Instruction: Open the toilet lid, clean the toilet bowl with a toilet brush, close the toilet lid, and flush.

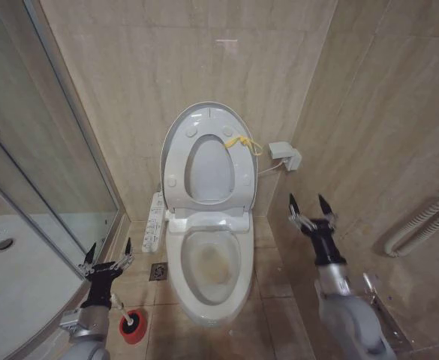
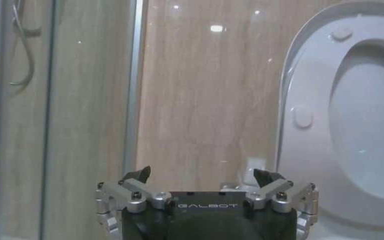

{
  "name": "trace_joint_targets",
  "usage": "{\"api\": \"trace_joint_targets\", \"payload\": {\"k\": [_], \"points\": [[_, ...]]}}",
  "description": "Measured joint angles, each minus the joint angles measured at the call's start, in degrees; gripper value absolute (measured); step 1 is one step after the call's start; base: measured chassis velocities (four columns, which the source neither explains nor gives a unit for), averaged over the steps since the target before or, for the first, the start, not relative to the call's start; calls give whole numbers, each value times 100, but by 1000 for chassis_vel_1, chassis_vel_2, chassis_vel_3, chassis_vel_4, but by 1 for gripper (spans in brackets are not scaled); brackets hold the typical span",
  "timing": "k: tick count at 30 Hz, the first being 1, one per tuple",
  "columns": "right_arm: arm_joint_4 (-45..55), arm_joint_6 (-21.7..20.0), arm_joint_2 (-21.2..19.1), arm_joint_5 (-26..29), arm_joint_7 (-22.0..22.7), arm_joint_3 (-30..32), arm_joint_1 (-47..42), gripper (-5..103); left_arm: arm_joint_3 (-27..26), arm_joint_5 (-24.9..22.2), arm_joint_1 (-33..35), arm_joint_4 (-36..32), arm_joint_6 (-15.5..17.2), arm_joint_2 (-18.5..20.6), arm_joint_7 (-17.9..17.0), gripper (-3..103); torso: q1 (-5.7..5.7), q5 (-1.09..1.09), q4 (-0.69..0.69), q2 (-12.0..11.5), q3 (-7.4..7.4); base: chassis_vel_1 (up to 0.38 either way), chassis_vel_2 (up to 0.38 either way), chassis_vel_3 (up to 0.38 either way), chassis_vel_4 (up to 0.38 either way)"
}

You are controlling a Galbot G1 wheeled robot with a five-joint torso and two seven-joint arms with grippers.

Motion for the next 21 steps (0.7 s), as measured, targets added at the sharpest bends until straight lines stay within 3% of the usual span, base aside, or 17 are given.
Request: {"api": "trace_joint_targets", "payload": {"k": [6,9,10,12,14,15,18,19,20,21], "points": [[566,159,630,-538,266,6,-1114,100,227,34,-175,0,-9,41,5,100,0,-1,-1,0,0,0,0,0,0],[634,528,924,-1295,320,-30,-1627,100,287,144,-145,-41,-43,97,108,100,0,-1,-1,0,0,0,0,0,0],[634,528,924,-1295,320,-30,-1627,100,287,144,-145,-41,-43,97,108,100,0,-1,-1,0,0,0,0,0,0],[582,771,1063,-1666,297,10,-1702,100,233,240,-42,-66,-171,136,229,100,0,-2,1,0,1,0,0,0,0],[594,816,1196,-1741,301,1,-1699,100,56,208,46,-11,-524,173,562,100,1,0,1,0,1,0,0,0,0],[594,816,1196,-1741,301,1,-1699,100,56,208,46,-11,-524,173,562,100,1,0,1,0,1,0,0,0,0],[638,816,1368,-1829,267,-116,-1679,100,-331,-213,7,564,-1522,244,1843,100,1,0,3,0,1,0,0,0,0],[635,827,1414,-1874,231,-148,-1662,100,-472,-472,-89,898,-1883,279,2467,100,1,-1,0,0,1,0,0,0,0],[635,827,1414,-1874,231,-148,-1662,100,-472,-472,-89,898,-1883,279,2467,100,1,-1,0,0,1,0,0,0,0],[604,834,1472,-1910,203,-189,-1630,100,-603,-800,-214,1338,-2226,337,3138,100,1,-2,-1,0,1,0,0,0,0]]}}
